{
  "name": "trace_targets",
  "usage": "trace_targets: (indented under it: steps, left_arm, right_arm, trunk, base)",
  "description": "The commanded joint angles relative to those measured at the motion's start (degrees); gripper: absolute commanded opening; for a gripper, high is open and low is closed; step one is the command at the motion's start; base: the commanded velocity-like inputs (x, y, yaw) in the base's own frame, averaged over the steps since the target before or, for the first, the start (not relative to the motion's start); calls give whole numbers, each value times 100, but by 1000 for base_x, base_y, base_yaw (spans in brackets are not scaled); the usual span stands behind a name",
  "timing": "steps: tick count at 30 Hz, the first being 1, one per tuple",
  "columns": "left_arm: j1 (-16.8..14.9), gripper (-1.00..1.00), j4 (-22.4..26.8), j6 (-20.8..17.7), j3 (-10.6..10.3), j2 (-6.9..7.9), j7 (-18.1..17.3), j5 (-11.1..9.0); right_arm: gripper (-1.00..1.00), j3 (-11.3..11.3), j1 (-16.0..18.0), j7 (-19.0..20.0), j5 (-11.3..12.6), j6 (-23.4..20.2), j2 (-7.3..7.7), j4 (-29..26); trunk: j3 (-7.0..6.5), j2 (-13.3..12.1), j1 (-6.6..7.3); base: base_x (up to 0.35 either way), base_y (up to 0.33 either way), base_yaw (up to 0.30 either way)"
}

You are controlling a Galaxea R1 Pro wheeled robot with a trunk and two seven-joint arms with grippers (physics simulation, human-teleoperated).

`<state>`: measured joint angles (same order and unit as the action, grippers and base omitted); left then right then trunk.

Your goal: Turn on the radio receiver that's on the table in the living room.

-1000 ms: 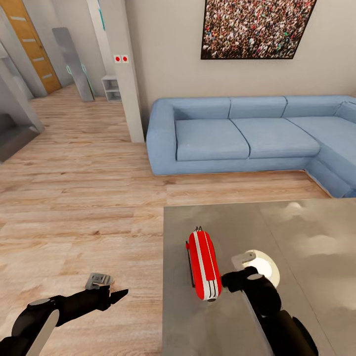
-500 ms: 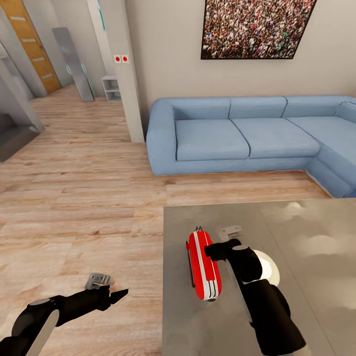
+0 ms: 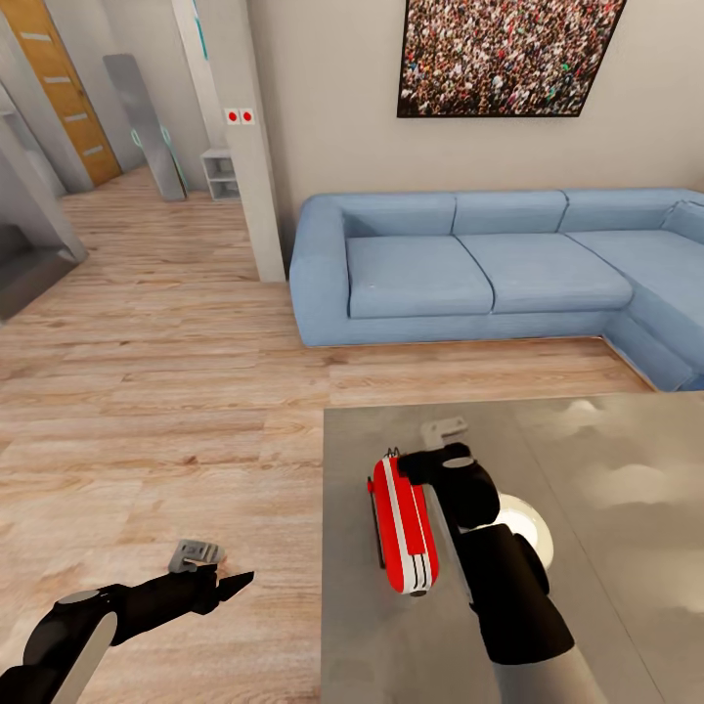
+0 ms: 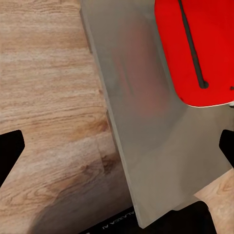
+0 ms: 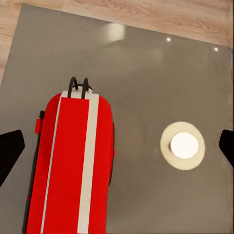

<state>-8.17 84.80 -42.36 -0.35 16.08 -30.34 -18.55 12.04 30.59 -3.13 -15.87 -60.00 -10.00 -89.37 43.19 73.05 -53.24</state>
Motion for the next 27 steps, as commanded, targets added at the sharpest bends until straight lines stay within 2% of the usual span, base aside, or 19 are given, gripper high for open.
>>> trace_targets:
  steps: [1,3,14,23,27]
  left_arm:
    - [0,100,0,0,0,0,0,0]
    - [0,100,1,-1,0,0,1,0]
    - [0,100,0,-7,0,0,1,0]
    - [0,100,1,-9,0,0,1,0]
    - [-6,100,1,-12,0,-6,1,0]
  right_arm:
    - [100,0,9,-4,-16,0,0,5]
    - [100,-6,164,-13,-38,0,0,164]
    - [100,-15,483,-17,-19,0,0,972]
    - [100,-19,560,31,17,0,0,1157]
    - [100,-51,673,37,106,0,0,1371]
  trunk:
    - [0,0,0]
    - [0,0,0]
    - [0,0,0]
    - [0,0,0]
    - [0,0,0]
  base:
    - [0,0,0]
    - [0,0,0]
    - [0,0,0]
    - [0,0,0]
    - [0,0,0]
